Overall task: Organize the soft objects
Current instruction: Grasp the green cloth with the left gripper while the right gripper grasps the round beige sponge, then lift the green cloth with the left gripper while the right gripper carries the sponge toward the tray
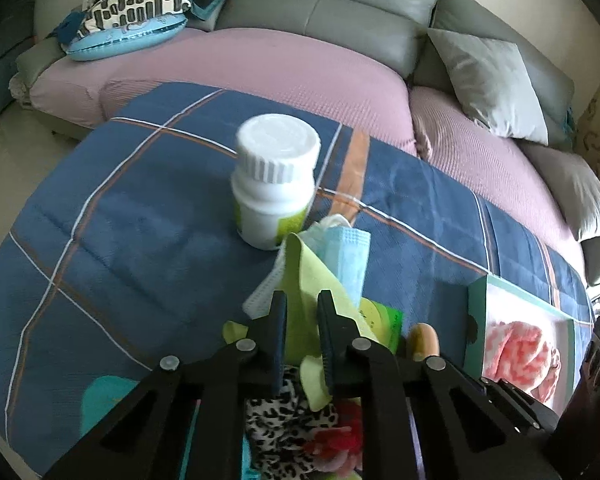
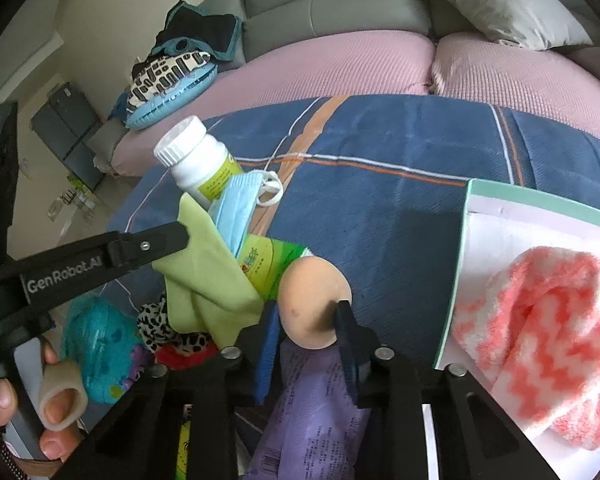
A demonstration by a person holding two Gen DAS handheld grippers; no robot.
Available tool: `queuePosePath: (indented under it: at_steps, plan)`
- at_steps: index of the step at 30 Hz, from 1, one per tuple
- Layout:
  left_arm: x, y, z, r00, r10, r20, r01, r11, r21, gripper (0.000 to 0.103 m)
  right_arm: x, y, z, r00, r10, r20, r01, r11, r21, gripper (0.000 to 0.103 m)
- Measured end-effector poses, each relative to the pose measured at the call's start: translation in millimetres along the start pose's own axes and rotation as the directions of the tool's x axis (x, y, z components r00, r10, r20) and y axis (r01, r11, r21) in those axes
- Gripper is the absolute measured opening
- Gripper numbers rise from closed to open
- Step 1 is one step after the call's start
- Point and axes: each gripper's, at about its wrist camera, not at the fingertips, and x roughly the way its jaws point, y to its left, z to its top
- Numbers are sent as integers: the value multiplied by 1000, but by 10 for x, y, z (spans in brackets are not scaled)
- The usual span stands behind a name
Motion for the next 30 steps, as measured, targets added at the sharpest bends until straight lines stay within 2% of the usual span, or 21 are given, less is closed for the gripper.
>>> queuePosePath:
  at_steps: [4, 7, 13, 15, 17, 20, 24, 30]
  plan:
    - [57, 22, -17, 1000, -6, -21, 5, 1000, -6, 15, -34, -10, -2, 1000, -28, 3, 28, 1000, -7, 22]
    - [68, -7, -21, 999, -28, -25, 28, 1000, -5, 15, 5, -45, -9, 996, -92, -16, 92, 996, -17, 20]
    - [128, -61, -25, 998, -41, -41, 41, 999, 9, 16, 17, -103, -19, 996, -83, -22, 83, 997, -1, 18]
    - [157, -71, -23, 998, -45, -53, 46, 999, 11, 21, 27, -100, -23, 996, -85, -26, 85, 996, -5, 18]
    - [171, -112, -23, 998, -41, -56, 42, 999, 26, 32, 27, -98, -25, 996, -84, -26, 84, 996, -6, 18]
    - [192, -187, -30, 996, -52, -69, 55, 997, 48, 44, 25, -103, -26, 996, -83, -28, 83, 997, -4, 18]
    - [235, -289, -49, 995, -44, -85, 51, 996, 79, 45, 30, -96, -28, 996, -82, -30, 82, 997, -5, 18]
    - [322, -394, -93, 996, 36, -84, -26, 992, 122, 45, 36, -101, -27, 996, -80, -34, 79, 997, -6, 18]
